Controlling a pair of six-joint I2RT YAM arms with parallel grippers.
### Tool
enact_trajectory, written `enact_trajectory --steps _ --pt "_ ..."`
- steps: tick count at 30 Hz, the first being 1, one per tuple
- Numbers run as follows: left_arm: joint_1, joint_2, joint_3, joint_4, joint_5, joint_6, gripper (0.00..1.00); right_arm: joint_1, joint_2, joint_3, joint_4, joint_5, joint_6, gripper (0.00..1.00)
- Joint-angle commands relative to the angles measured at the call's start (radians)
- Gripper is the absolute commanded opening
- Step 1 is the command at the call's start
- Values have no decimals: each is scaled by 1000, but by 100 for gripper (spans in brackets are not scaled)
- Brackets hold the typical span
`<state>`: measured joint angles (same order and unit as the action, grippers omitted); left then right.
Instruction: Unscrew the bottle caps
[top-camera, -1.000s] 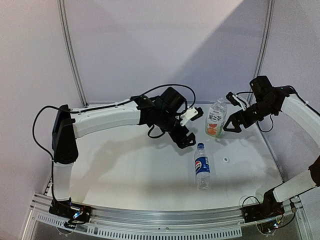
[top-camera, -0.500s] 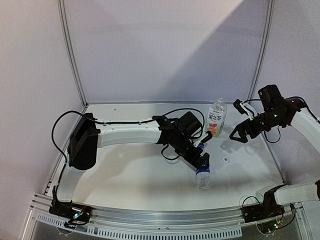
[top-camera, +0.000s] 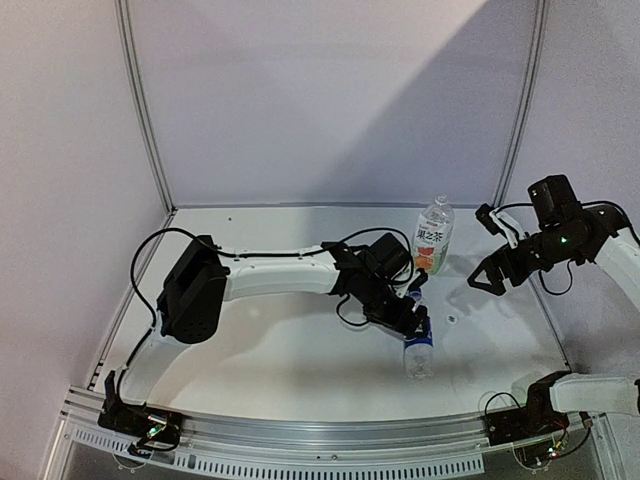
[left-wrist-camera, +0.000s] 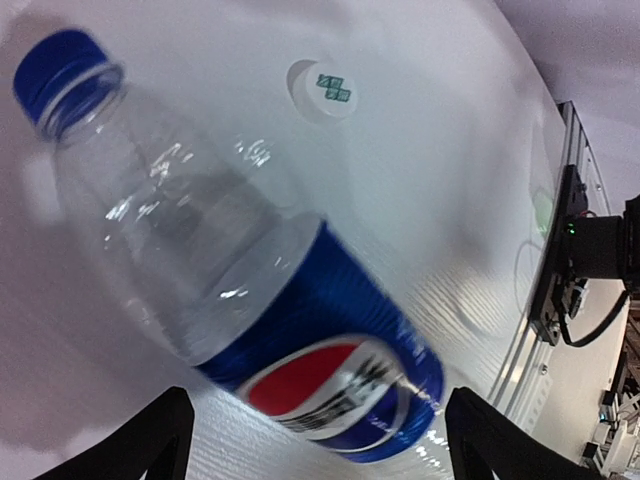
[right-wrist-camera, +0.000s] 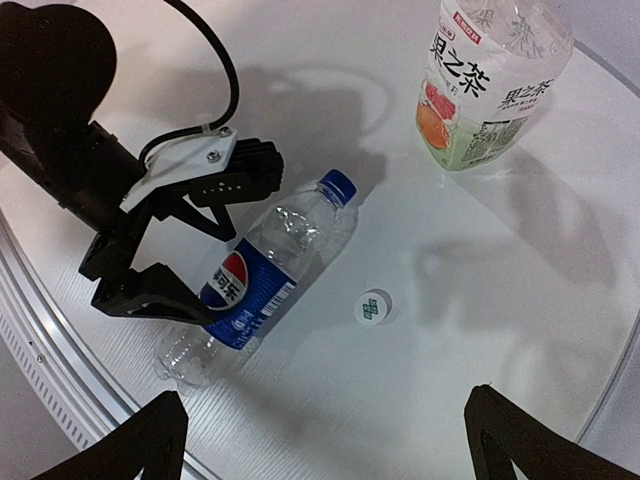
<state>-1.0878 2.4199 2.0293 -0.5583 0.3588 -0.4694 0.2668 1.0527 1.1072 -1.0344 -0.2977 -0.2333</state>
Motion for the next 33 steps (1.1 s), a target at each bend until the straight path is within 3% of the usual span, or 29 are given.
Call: enact_trajectory --steps 1,5,9,20,27,33 --pt "13 49 24 4 -19 -6 86 -9 -16 -5 -19 11 -3 99" --pt "21 60 25 -16 -102 10 82 -12 -7 2 -19 1 -1 99" --pt "23 80 59 2 -49 37 89 -14 5 9 -26 -7 -11 99" --pt "49 22 22 -8 -81 158 91 -17 114 -2 -43 -96 -77 98" --pt "92 -143 -81 -43 -19 343 99 -16 199 -47 3 -14 -171 80" --pt "177 -271 -182 -81 22 444 99 7 289 -90 15 100 -410 67"
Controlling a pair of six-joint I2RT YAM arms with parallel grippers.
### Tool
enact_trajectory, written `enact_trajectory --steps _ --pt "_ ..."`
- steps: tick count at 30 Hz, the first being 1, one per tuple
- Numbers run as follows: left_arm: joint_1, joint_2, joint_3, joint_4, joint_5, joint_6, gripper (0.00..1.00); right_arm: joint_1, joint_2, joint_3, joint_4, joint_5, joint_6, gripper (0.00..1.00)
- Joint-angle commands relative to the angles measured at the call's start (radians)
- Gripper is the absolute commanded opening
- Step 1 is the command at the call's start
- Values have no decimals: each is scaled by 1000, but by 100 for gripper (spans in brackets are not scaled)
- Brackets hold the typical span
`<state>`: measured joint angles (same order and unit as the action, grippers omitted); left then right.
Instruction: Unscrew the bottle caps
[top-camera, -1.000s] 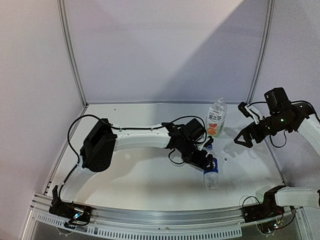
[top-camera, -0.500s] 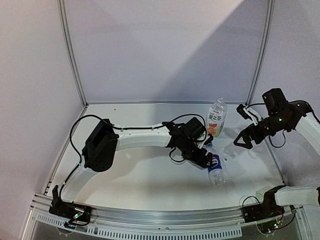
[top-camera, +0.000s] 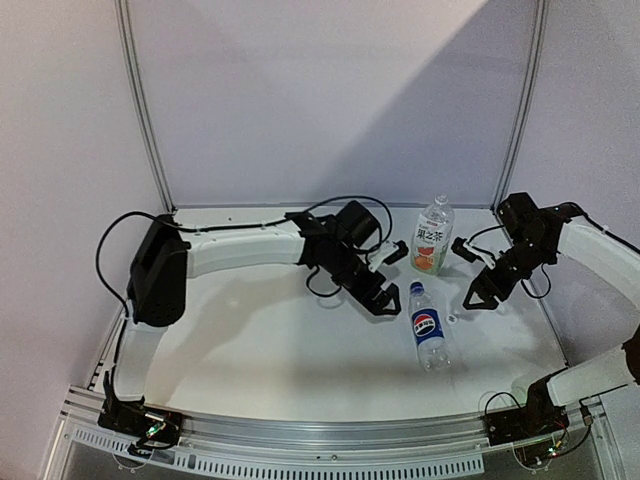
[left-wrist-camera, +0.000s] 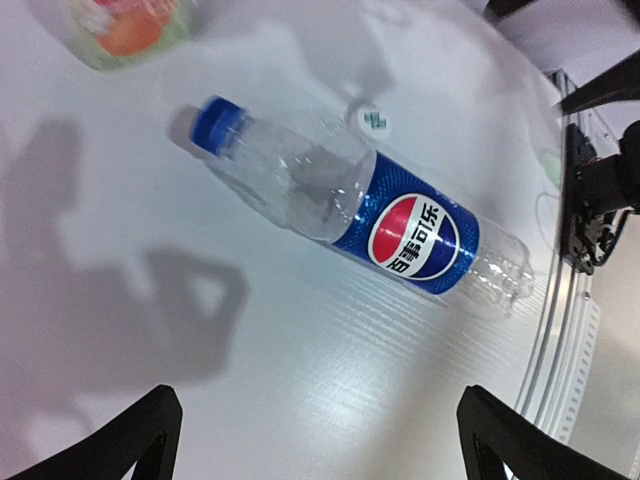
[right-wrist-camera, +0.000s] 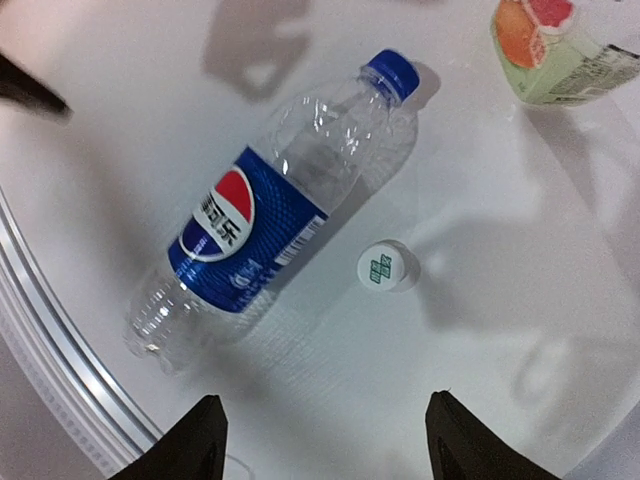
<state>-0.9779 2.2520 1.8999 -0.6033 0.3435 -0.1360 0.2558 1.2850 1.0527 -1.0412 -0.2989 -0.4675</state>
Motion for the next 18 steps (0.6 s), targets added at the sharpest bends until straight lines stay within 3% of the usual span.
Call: enact_trajectory --steps 1,8,18 --pt "81 -123 -70 -45 38 123 99 27 70 -45 35 123 -199 64" --pt "142 -239 -180 -49 18 157 99 135 136 -134 155 243 -394 62" --pt "164 -299 -255 -49 22 158 99 301 293 -75 242 199 -345 64"
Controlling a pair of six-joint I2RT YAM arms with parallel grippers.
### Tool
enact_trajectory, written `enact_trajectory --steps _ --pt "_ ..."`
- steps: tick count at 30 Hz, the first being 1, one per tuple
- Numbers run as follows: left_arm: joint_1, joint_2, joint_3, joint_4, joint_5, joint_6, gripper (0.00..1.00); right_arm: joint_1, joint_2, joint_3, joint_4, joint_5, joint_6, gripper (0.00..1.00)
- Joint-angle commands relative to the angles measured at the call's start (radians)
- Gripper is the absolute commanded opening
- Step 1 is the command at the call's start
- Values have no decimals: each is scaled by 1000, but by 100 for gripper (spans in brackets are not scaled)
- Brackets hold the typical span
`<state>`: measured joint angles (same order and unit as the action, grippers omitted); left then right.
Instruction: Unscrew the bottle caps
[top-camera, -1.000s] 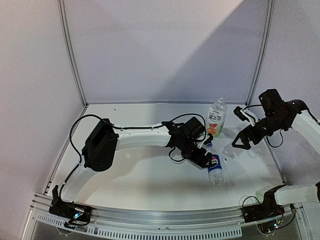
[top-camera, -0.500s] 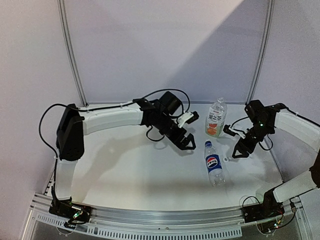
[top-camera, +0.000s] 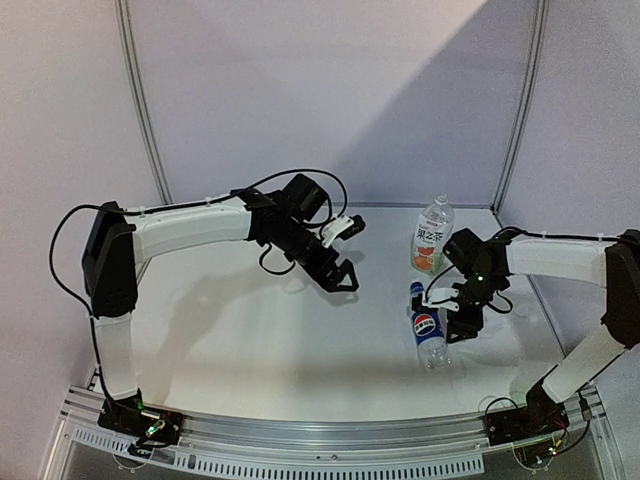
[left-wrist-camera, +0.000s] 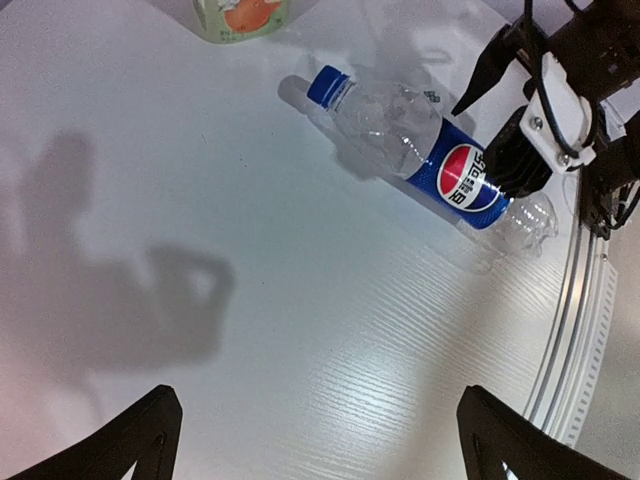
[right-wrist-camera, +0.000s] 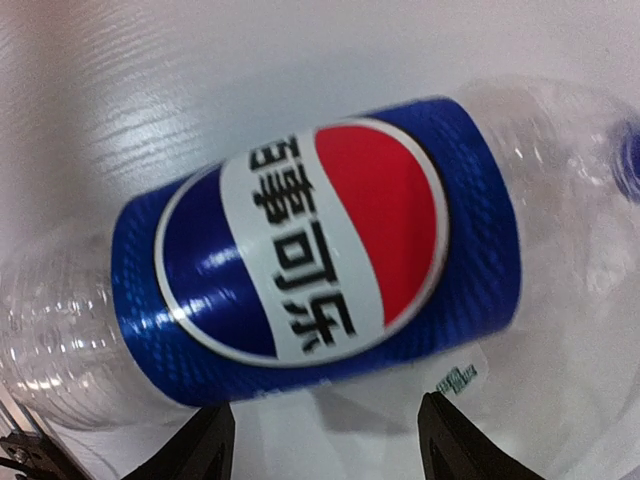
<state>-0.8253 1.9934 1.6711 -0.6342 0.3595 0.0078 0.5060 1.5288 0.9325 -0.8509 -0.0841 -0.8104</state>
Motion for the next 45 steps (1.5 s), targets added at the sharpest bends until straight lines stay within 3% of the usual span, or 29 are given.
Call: enact_trajectory --steps 1,12,18,21,23,32,37,45 --pt "14 -41 -30 -18 5 14 99 59 67 60 54 -24 14 65" --pt "17 48 48 18 9 -56 99 84 142 216 -24 -99 112 68" --pt "-28 160 182 28 -36 -109 99 18 -17 135 -104 -96 145 73" --pt "-72 220 234 25 -147 -140 99 -48 -108 140 -140 -106 184 74" --pt "-93 242 233 21 -212 -185 99 -79 -159 159 -164 -116 215 74" --pt "-141 331 253 29 -151 -296 99 -150 -310 156 -180 -133 275 76" --pt "-165 350 223 14 -207 -346 99 -182 -352 142 -181 -157 294 77" --pt "-213 358 195 -7 -269 -301 94 -197 -396 138 -179 -185 319 77"
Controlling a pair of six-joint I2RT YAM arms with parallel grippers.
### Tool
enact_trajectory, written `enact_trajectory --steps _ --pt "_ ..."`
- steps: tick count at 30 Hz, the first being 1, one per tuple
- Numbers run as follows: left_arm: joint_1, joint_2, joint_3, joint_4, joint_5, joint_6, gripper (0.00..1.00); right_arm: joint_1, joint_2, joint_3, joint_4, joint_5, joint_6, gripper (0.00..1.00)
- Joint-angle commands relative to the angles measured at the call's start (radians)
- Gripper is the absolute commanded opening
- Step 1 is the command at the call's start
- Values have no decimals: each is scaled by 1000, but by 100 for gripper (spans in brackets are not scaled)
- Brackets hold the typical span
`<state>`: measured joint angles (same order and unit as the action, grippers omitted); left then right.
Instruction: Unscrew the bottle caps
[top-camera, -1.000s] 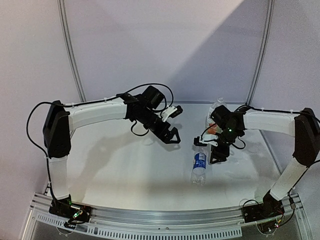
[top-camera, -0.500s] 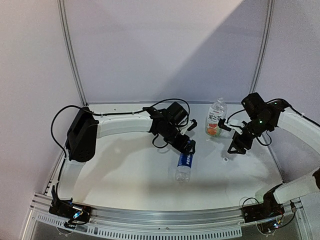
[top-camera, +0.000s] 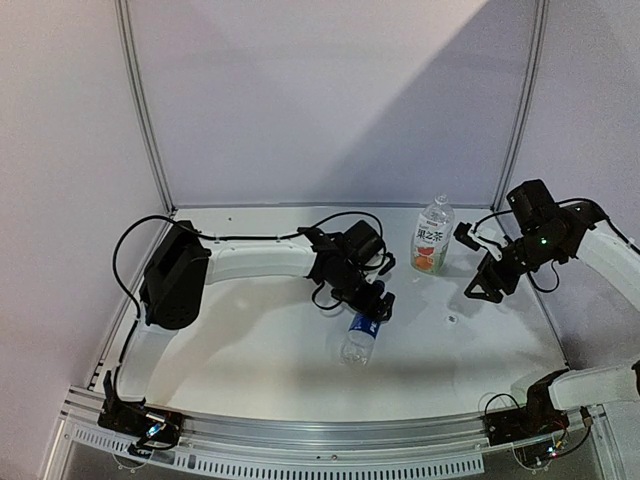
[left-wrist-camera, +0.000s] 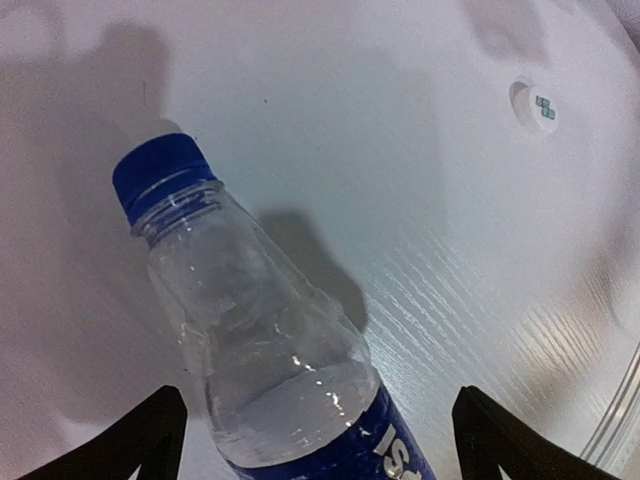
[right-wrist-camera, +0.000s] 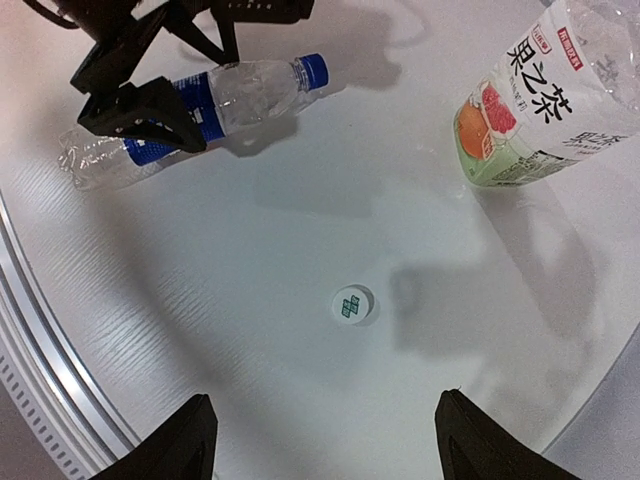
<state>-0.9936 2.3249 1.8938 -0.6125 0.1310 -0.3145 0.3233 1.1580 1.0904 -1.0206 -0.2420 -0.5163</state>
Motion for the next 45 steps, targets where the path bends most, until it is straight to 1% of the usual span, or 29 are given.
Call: enact_trajectory --steps 1,6,9,14,18,19,21,22,25,30,34,40,42,45 --pt "-51 21 -41 -33 -47 25 93 -16 -29 -20 -5 -27 26 77" --pt "-62 -24 -141 -68 -50 32 87 -20 -41 -19 2 -35 31 77" --pt "-62 -43 -203 -94 -21 27 87 -23 -54 -21 3 -40 34 78" --pt "-62 -51 -211 -94 -16 48 87 -33 -74 -38 6 -46 36 78" --pt "-62 -62 -209 -102 -3 110 85 -33 -82 -40 -1 -66 36 78" --pt "-62 -68 -211 -102 11 138 86 -33 -80 -32 -6 -70 37 78" --pt "-62 -80 -214 -104 56 199 91 -34 -72 -9 -21 -91 39 78" --pt "-61 -85 -213 -106 71 228 91 -33 -69 4 -30 -104 39 79" --pt "-54 -114 -194 -88 80 320 86 -34 -52 40 -54 -150 42 80" --pt "-24 -150 -165 -95 126 472 71 -33 1 78 -55 -197 44 80" --pt "-4 -159 -166 -122 127 519 62 -34 54 110 -22 -214 48 80" --pt "26 -222 -175 -109 80 577 55 -33 127 203 -47 -253 44 79" --pt "52 -264 -178 -96 84 598 53 -34 163 259 -71 -300 54 78" --pt "91 -343 -217 -63 124 641 51 -32 215 377 -118 -415 74 78"
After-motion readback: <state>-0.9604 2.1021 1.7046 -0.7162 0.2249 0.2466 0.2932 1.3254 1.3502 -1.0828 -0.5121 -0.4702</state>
